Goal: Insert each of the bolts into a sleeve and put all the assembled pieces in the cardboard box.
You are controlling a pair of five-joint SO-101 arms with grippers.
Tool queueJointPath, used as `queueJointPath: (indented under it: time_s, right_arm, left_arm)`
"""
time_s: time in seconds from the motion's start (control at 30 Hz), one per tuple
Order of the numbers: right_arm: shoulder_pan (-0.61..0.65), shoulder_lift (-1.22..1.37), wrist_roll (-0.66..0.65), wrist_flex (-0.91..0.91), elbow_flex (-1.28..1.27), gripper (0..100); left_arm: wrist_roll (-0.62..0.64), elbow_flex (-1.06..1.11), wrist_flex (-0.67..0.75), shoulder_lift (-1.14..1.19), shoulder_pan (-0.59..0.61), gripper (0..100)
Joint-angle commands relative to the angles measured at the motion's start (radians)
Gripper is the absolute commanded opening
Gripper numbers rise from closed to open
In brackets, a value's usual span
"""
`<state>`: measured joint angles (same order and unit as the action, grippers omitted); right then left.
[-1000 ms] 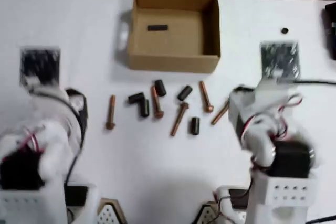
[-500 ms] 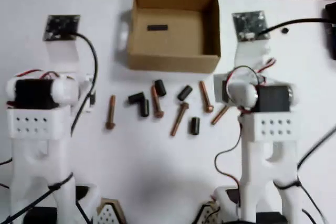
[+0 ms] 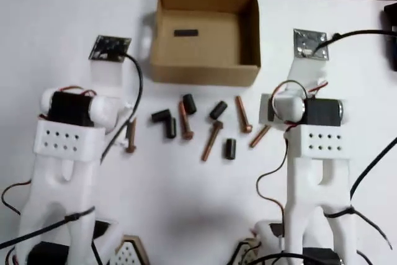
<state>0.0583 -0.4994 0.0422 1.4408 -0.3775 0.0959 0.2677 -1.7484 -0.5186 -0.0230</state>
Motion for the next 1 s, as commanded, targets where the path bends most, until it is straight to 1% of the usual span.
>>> queueJointPath:
  time_s: [0.0,0.07,0.13,0.23,0.3,0.5,0.6,0.73,0.8,0.97]
  right_arm:
    - [0.099,0.002,0.008,-0.027,0.003,29.8]
    - [0.151,0.004,0.008,-0.053,0.005,29.8]
    - [0.186,0.007,0.008,-0.082,0.005,29.8]
    - [0.214,0.053,0.008,-0.108,0.006,29.8]
    - [0.217,0.107,0.012,-0.117,0.012,29.8]
    - [0.209,0.219,0.014,-0.116,0.048,29.8]
    - [0.209,0.223,0.011,-0.117,0.083,29.8]
    - [0.209,0.222,0.014,-0.116,0.098,29.8]
    - [0.226,0.226,0.015,-0.102,0.098,29.8]
    - [0.317,0.226,0.017,-0.070,0.043,29.8]
  left_arm:
    - [0.008,0.016,0.006,0.000,-0.006,3]
    - [0.008,0.033,0.002,0.000,-0.006,8]
    - [0.008,0.050,-0.002,-0.008,-0.002,17]
    - [0.009,0.056,-0.002,-0.008,0.048,31]
    - [0.011,0.050,0.005,-0.003,0.089,36]
    - [0.011,0.058,0.002,0.000,0.126,37]
    - [0.011,0.048,0.006,0.000,0.126,37]
    - [0.011,0.048,0.025,0.000,0.095,37]
    - [0.009,0.051,0.020,0.000,0.091,37]
    - [0.009,0.064,0.028,0.000,0.092,37]
